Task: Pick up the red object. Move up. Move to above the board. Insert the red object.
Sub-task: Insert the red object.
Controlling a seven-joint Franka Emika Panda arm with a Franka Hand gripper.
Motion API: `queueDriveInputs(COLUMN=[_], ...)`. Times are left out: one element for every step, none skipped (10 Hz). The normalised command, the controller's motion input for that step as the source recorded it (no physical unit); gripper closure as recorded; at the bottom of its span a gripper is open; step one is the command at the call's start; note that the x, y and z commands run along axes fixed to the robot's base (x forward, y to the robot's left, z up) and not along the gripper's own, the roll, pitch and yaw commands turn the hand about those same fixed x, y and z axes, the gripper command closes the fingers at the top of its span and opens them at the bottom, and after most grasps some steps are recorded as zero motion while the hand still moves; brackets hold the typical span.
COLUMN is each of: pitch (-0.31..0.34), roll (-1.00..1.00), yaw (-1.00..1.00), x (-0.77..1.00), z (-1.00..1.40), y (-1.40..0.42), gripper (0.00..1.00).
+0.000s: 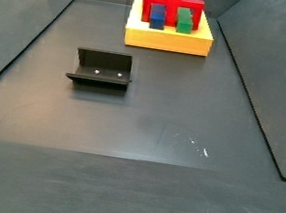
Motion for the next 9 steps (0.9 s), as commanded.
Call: queueDriveInputs(pitch=[-0.020, -0.013, -0.019, 0.000, 0.014, 0.001, 0.000, -0.011, -0.020], roll=[0.00, 0.00, 0.00, 0.00, 0.02, 0.02, 0.00, 0.00, -0.02], yaw=[-0.02, -0.01, 0.00, 0.00, 0.00, 0.00, 0.00, 0.00, 0.00], x=[-0.17, -0.13, -0.08, 0.00, 0.19, 0.28, 0.19, 0.11, 0.04], z=[-0.21, -0.20, -0.16, -0.19, -0.39, -0.53, -0.59, -0.56, -0.51], y=[0.08, 0.03, 0.00, 0.00, -0.04, -0.09, -0.08, -0.05, -0.01], gripper=[1.00, 1.00, 1.00, 1.00, 1.00, 1.00, 1.00, 1.00, 1.00])
